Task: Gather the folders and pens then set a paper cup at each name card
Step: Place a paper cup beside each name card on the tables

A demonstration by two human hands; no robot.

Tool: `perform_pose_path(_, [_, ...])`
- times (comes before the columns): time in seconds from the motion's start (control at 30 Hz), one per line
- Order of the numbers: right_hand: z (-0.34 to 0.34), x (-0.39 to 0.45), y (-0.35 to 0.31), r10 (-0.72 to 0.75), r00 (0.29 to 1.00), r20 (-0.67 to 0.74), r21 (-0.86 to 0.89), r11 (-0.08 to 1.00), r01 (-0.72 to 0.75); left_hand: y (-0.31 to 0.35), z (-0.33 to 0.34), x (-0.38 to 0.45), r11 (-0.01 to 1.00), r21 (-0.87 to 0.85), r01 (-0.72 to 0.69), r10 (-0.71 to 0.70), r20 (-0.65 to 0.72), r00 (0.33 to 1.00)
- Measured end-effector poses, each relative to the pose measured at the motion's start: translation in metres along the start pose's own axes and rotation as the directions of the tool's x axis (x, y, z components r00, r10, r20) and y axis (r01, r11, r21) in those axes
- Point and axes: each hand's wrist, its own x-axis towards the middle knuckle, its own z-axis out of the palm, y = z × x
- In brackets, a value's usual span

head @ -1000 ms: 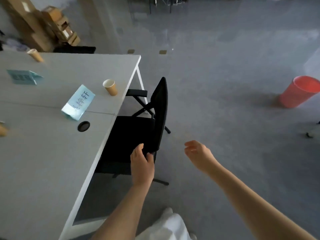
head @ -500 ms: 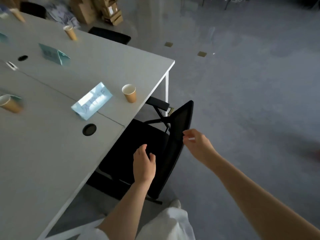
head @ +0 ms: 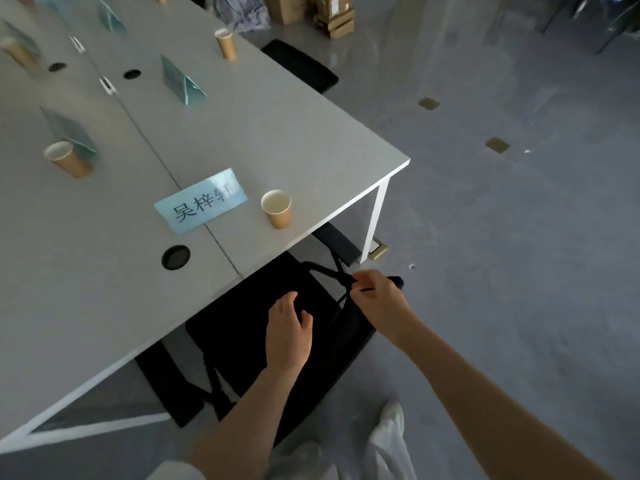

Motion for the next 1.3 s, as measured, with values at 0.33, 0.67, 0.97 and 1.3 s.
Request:
perform_pose_path(0.33, [-0.054,0.092,-0.021,-0.120,0.956,0.266,-0.188,0.967,0.174,0.051,0.029,0.020,0.979,-0.086,0.185,-0.195,-0.120,0.973])
perform_pose_path(0.67, [0.008,0.198,-0.068,-0.182,0.917,0.354,-0.198,0.944,0.264,0.004,0.009,0.131,0.962,0.021,0.271,-0.260,-0.225,0.939])
perform_pose_path(0.97, [0.083,0.273,-0.084,-0.218,0.896,0.387,-0.247,0.912,0.329,-0.056,0.002,0.223,0.914,0.147,0.377,-0.345,-0.207,0.916])
perform_pose_path(1.3, [0.123,0.322,-0.107,-0.341,0.922,0.182,-0.151,0.917,0.369,-0.077,0.021,0.264,0.852,0.374,0.367,-0.325,-0.172,0.930])
